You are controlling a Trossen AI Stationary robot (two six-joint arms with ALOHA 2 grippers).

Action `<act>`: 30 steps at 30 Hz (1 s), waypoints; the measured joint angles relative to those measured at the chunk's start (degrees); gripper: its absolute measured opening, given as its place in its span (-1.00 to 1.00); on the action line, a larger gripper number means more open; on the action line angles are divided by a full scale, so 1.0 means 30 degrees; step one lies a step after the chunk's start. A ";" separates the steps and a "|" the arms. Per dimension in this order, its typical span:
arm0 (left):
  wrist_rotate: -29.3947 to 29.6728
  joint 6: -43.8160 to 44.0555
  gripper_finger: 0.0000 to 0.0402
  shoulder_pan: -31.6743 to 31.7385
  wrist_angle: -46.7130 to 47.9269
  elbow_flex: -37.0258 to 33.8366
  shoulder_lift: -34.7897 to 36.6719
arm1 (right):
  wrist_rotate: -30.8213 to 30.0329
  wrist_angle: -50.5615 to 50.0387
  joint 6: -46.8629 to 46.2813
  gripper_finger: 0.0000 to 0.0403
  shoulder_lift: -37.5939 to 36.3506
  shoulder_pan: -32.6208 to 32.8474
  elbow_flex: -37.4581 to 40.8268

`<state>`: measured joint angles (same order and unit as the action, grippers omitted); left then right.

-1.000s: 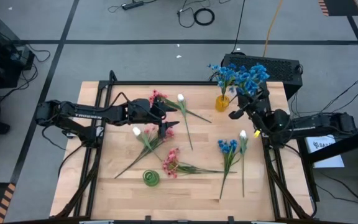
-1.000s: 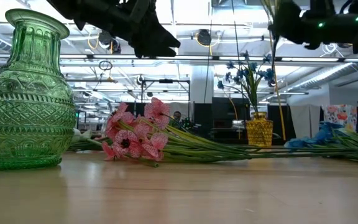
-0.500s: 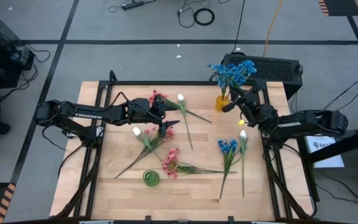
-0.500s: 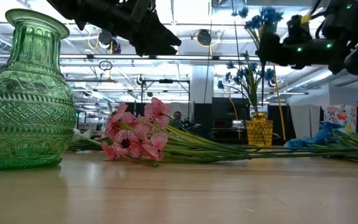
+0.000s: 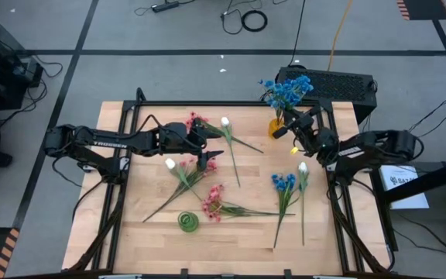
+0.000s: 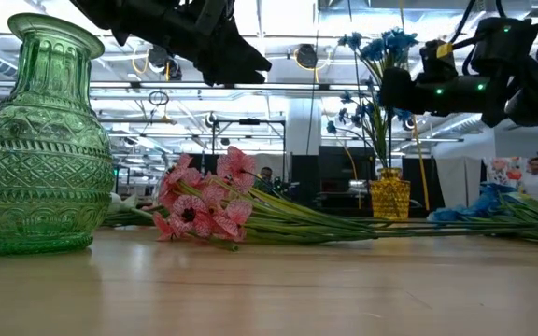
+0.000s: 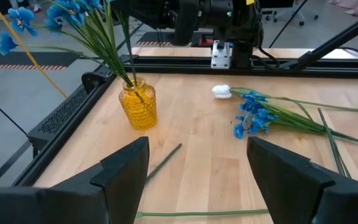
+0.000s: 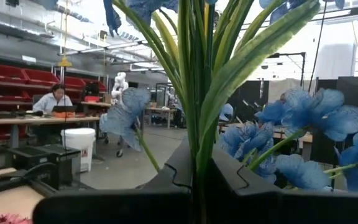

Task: Sort flowers into vase by color
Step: Put the left blue flowers into the yellow vase

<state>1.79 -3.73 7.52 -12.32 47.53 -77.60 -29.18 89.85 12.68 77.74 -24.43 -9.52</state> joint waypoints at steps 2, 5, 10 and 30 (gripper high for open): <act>-0.0003 0.0007 0.38 -0.0012 0.0007 0.0000 0.0000 | 0.0181 -0.0020 0.0044 -0.96 0.0187 0.0000 -0.0011; 0.0005 0.0007 0.38 -0.0012 0.0071 0.0000 0.0000 | 0.0214 -0.0003 0.0148 -0.96 0.0412 0.0000 -0.0058; 0.0004 -0.0014 0.38 -0.0012 0.0342 0.0000 0.0000 | 0.0221 -0.0042 0.0183 -0.96 0.0716 0.0000 -0.0058; -0.0003 -0.0007 0.38 -0.0012 0.0291 0.0000 0.0000 | 0.0257 -0.3450 -0.1309 -0.72 0.0718 0.0007 -0.0058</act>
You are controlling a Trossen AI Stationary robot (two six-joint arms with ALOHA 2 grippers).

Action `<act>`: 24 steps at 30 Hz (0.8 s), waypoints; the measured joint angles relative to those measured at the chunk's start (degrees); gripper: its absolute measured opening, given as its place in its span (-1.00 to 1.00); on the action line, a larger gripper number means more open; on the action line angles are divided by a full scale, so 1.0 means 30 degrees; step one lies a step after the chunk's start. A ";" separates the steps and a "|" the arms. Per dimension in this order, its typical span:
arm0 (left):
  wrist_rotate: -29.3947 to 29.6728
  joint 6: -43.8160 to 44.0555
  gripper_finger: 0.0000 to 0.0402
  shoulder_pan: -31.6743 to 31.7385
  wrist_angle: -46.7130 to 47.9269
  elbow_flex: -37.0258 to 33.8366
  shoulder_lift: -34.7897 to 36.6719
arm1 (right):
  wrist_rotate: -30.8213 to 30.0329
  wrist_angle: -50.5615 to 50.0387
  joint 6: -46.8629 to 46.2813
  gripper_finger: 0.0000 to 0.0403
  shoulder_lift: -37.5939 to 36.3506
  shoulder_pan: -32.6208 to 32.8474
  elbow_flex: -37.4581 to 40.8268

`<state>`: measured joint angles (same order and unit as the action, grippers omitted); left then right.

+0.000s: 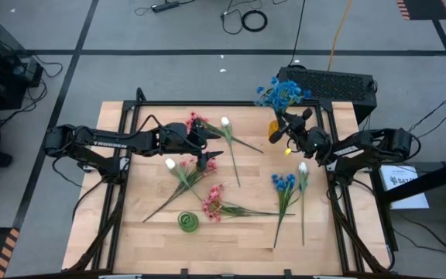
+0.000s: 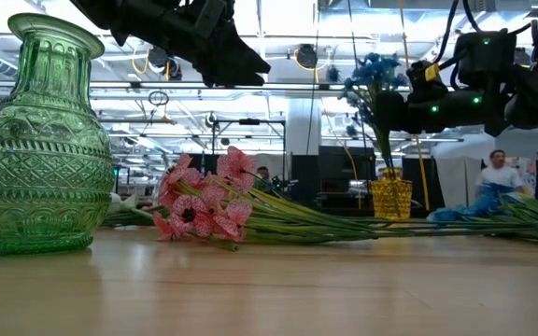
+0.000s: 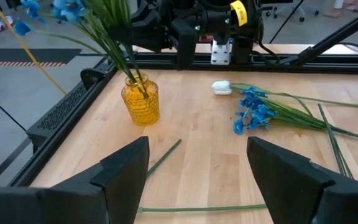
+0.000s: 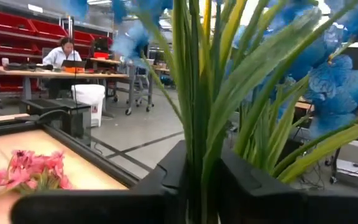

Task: Sort flowers into vase by color
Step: Put the left blue flowers into the yellow vase

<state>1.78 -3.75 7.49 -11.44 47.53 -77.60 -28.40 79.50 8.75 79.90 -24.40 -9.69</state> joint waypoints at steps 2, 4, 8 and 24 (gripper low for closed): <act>0.0000 0.0000 0.38 0.0000 0.0000 0.0000 0.0000 | 0.0000 -0.0025 -0.0064 -0.63 0.0000 0.0003 0.0000; 0.0000 0.0007 0.38 0.0000 0.0000 0.0000 0.0000 | 0.0000 -0.0022 -0.0064 -0.55 0.0000 0.0007 0.0002; 0.0000 0.0007 0.38 0.0000 0.0093 -0.0005 0.0000 | -0.0074 -0.0029 -0.0068 -0.41 0.0000 0.0097 0.0003; 0.0002 0.0153 0.38 -0.0005 0.0647 0.0000 0.0000 | -0.4163 -0.0585 0.0689 0.30 -0.1235 0.2706 0.0007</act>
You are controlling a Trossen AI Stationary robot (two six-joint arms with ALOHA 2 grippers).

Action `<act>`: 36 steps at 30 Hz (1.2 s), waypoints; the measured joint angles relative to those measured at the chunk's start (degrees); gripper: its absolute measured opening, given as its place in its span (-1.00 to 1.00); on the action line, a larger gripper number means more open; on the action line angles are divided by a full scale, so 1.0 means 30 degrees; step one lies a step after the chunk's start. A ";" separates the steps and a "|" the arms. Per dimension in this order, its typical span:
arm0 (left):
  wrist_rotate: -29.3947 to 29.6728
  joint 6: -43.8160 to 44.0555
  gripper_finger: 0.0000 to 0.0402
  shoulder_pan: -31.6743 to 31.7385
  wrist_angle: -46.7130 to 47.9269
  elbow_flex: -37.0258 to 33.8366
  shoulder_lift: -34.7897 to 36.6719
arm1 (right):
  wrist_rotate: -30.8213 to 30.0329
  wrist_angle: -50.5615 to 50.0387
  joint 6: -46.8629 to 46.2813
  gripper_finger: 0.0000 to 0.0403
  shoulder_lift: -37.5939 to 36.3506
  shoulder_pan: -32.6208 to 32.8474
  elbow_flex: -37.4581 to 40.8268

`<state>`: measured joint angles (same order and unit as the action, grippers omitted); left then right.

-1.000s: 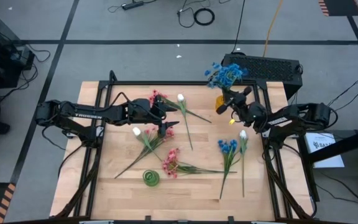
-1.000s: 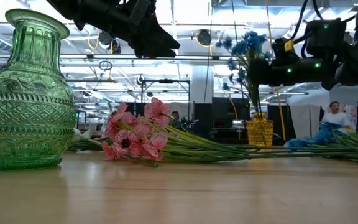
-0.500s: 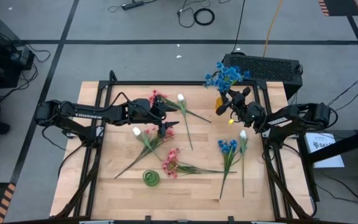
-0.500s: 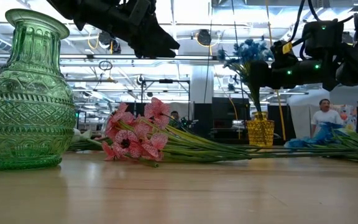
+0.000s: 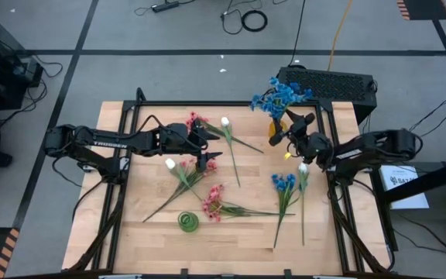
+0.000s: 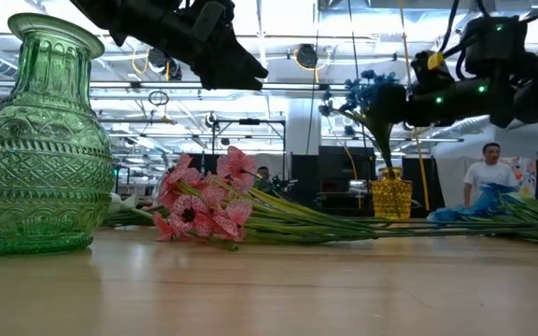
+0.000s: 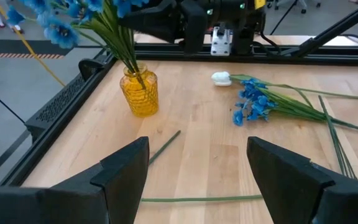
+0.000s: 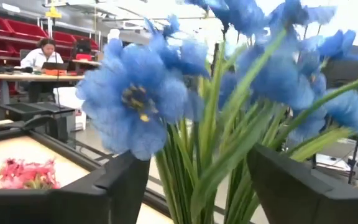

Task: Sort flowers into vase by color
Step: Put the left blue flowers into the yellow vase, then put the top white flower into the transparent vase

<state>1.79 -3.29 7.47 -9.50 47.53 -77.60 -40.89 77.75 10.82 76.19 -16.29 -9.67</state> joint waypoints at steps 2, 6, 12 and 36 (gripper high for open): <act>-0.0002 0.0000 0.38 -0.0002 0.0009 0.0000 0.0000 | -0.0477 -0.0249 0.0296 0.34 -0.0479 0.0382 0.0000; 0.0039 0.0406 0.38 -0.0002 0.0003 0.0000 0.0000 | -0.1537 -0.1313 0.0735 0.36 -0.1596 0.1238 0.0000; 0.0645 0.1504 0.38 -0.0002 -0.0001 0.0000 0.0000 | -0.3944 -0.4859 0.0769 0.36 -0.3687 0.2724 0.0000; 0.2067 1.0922 -0.12 -0.0155 0.0984 0.2868 -0.5135 | -1.0349 -0.5617 0.7088 0.36 -1.0842 0.7709 0.0000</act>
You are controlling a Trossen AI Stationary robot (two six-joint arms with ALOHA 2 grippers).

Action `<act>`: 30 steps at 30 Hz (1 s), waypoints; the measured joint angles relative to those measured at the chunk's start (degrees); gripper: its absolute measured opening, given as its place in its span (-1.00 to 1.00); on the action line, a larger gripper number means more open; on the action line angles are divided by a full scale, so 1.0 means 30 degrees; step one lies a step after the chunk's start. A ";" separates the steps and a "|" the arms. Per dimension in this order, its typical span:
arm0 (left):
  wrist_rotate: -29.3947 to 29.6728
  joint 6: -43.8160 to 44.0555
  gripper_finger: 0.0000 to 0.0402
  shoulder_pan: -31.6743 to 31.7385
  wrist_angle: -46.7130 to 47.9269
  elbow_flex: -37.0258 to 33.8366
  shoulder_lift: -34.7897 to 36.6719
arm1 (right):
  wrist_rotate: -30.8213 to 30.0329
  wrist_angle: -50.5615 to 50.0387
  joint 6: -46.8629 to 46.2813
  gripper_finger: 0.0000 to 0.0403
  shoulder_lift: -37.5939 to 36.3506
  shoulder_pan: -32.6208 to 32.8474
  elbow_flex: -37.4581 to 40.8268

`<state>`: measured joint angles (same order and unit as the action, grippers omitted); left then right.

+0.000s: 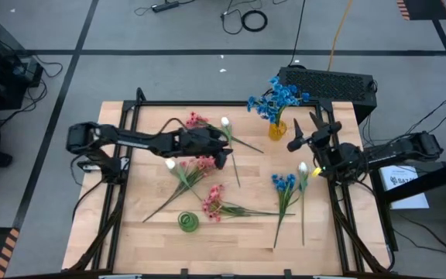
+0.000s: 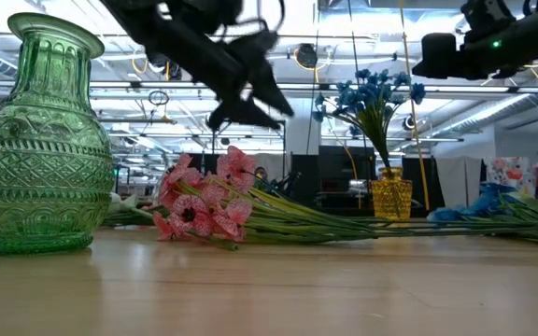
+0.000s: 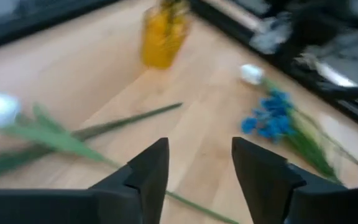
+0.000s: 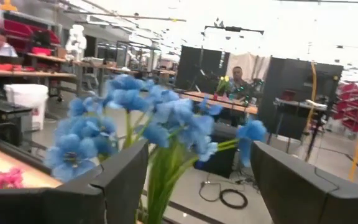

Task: Sort flowers into vase by color
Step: Put the top white flower into the transparent vase

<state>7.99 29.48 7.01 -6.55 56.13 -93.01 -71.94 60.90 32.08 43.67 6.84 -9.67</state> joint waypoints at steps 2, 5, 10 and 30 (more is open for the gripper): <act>0.0697 0.1199 -0.16 -0.0004 -0.0198 0.0431 -0.0967 | -0.0585 0.0053 0.0341 0.36 -0.0207 0.0156 0.0000; 0.1672 0.3036 -0.17 -0.0015 -0.0118 0.0989 -0.1922 | -0.1064 0.0062 0.0602 0.36 -0.0421 0.0446 0.0000; 0.2005 0.3904 -0.07 -0.0186 -0.0150 0.1661 -0.2834 | -0.1189 0.0038 0.0595 0.36 -0.0432 0.1146 0.0000; 0.1749 0.7197 0.33 -0.0036 0.0494 0.1649 -0.4752 | -0.1626 0.0337 0.0050 0.36 -0.0432 0.2203 0.0000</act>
<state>13.23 51.07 6.90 -5.07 61.08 -107.27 -76.82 61.91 32.23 42.37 13.45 -9.67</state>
